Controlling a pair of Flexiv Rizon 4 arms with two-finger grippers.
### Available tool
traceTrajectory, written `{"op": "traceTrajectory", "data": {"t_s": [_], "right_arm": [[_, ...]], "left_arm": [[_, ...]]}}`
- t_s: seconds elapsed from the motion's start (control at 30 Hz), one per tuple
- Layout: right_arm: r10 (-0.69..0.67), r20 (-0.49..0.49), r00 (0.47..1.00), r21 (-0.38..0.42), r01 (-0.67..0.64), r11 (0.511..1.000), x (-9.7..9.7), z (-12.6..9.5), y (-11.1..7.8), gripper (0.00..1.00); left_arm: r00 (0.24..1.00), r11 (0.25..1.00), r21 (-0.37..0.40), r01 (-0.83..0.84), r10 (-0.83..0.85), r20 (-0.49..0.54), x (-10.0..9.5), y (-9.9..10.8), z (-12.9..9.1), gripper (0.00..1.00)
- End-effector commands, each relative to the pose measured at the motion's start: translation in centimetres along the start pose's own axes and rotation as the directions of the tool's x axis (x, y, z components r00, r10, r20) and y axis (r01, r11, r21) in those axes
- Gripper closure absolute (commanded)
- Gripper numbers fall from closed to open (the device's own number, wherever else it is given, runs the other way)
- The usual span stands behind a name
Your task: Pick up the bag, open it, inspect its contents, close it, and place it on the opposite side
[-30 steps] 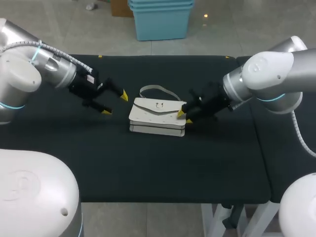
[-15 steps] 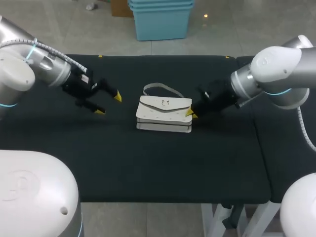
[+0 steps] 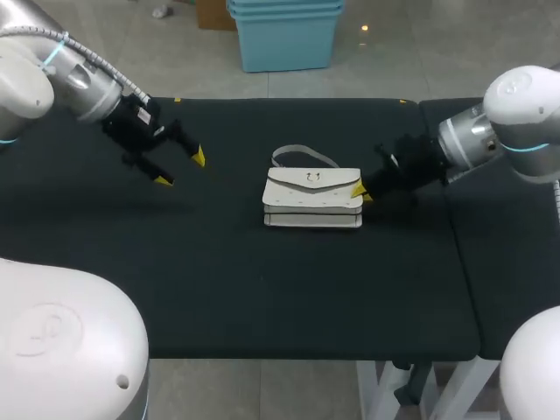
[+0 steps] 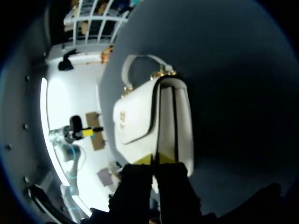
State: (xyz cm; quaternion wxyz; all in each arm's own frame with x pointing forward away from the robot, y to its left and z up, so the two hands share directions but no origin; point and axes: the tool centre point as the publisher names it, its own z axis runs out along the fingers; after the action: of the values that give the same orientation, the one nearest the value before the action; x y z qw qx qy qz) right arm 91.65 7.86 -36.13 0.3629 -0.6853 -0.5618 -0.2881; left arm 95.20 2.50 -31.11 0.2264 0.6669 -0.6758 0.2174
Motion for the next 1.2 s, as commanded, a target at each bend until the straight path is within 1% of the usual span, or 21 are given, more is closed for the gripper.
{"op": "traceTrajectory", "data": {"t_s": [0.03,0.37,0.4,0.47,0.5,0.53,0.6,0.63,0.67,0.7,0.73,0.77,0.8,0.83,0.87,0.9,0.93,0.97,1.2], "right_arm": [[-0.001,-0.002,1.0,0.005,0.001,1.0,0.0,0.0,0.1,1.0],[-0.001,-0.002,1.0,0.005,0.001,1.0,0.0,0.0,0.1,1.0],[-0.001,-0.002,1.0,0.005,0.001,1.0,0.0,0.0,0.1,1.0],[-0.014,0.012,1.0,-0.002,0.014,1.0,-0.7,-1.4,1.6,1.0],[-0.012,0.024,1.0,-0.013,0.013,1.0,-1.2,-2.1,2.4,1.0],[-0.011,0.045,0.999,-0.028,0.012,1.0,-1.6,-2.9,3.2,1.0],[-0.018,0.043,0.999,-0.022,0.019,1.0,-2.5,-4.6,4.5,1.0],[-0.018,0.079,0.997,-0.052,0.023,0.998,-2.9,-5.3,5.1,1.0],[-0.021,0.075,0.997,-0.045,0.025,0.999,-3.4,-6.1,5.7,1.0],[-0.023,0.066,0.998,-0.05,0.026,0.998,-3.8,-6.9,6.2,1.0],[-0.013,0.087,0.996,-0.077,0.02,0.997,-4.2,-7.7,6.8,1.0],[-0.014,0.083,0.996,-0.08,0.02,0.997,-4.6,-8.4,7.2,1.0],[-0.023,0.077,0.997,-0.076,0.029,0.997,-5.0,-9.1,7.6,1.0],[-0.024,0.091,0.996,-0.093,0.032,0.995,-5.3,-9.8,8.1,1.0],[-0.027,0.091,0.995,-0.094,0.036,0.995,-5.6,-10.3,8.6,1.0],[-0.042,0.081,0.996,-0.083,0.049,0.995,-6.0,-11.0,9.0,1.0],[-0.037,0.103,0.994,-0.103,0.047,0.994,-6.3,-11.6,9.5,1.0],[-0.033,0.109,0.994,-0.106,0.044,0.993,-6.6,-12.1,10.0,1.0],[-0.081,0.167,0.983,-0.082,0.096,0.992,-8.8,-15.5,12.8,1.0]], "left_arm": [[1.0,1.0,-0.007,0.0,0.0,-0.002,-0.1,-0.2,0.1,0.0],[1.0,1.0,-0.007,0.0,0.0,-0.002,-0.1,-0.2,0.1,0.0],[1.0,1.0,0.007,-0.006,0.005,0.012,-0.3,-0.5,-0.3,0.0],[0.999,0.999,0.002,-0.035,0.035,0.01,-0.6,-0.9,-1.0,0.0],[0.999,0.999,0.012,-0.041,0.041,0.029,-1.0,-1.3,-1.5,0.0],[0.998,0.998,0.004,-0.058,0.058,0.041,-1.2,-1.5,-1.8,0.0],[0.995,0.997,0.005,-0.079,0.078,0.064,-1.6,-1.9,-2.5,0.0],[0.993,0.996,0.001,-0.089,0.088,0.075,-1.8,-2.0,-2.7,0.0],[0.993,0.996,0.009,-0.086,0.085,0.087,-2.1,-2.1,-3.0,0.0],[0.99,0.994,0.001,-0.105,0.104,0.096,-2.2,-2.2,-3.2,0.0],[0.989,0.994,-0.002,-0.113,0.113,0.093,-2.4,-2.3,-3.4,0.0],[0.989,0.994,0.008,-0.107,0.106,0.106,-2.6,-2.4,-3.6,0.0],[0.986,0.992,0.0,-0.128,0.127,0.11,-2.8,-2.5,-3.8,0.0],[0.986,0.992,-0.002,-0.126,0.126,0.106,-3.0,-2.5,-3.9,0.0],[0.984,0.992,0.0,-0.127,0.126,0.124,-3.1,-2.6,-4.1,0.0],[0.981,0.989,-0.014,-0.148,0.149,0.127,-3.3,-2.7,-4.1,0.0],[0.981,0.989,-0.014,-0.146,0.147,0.124,-3.5,-2.8,-4.3,0.0],[0.978,0.988,-0.016,-0.151,0.152,0.14,-3.7,-2.9,-4.4,0.0],[0.971,0.986,-0.044,-0.161,0.166,0.172,-5.1,-3.9,-5.2,0.0]]}}
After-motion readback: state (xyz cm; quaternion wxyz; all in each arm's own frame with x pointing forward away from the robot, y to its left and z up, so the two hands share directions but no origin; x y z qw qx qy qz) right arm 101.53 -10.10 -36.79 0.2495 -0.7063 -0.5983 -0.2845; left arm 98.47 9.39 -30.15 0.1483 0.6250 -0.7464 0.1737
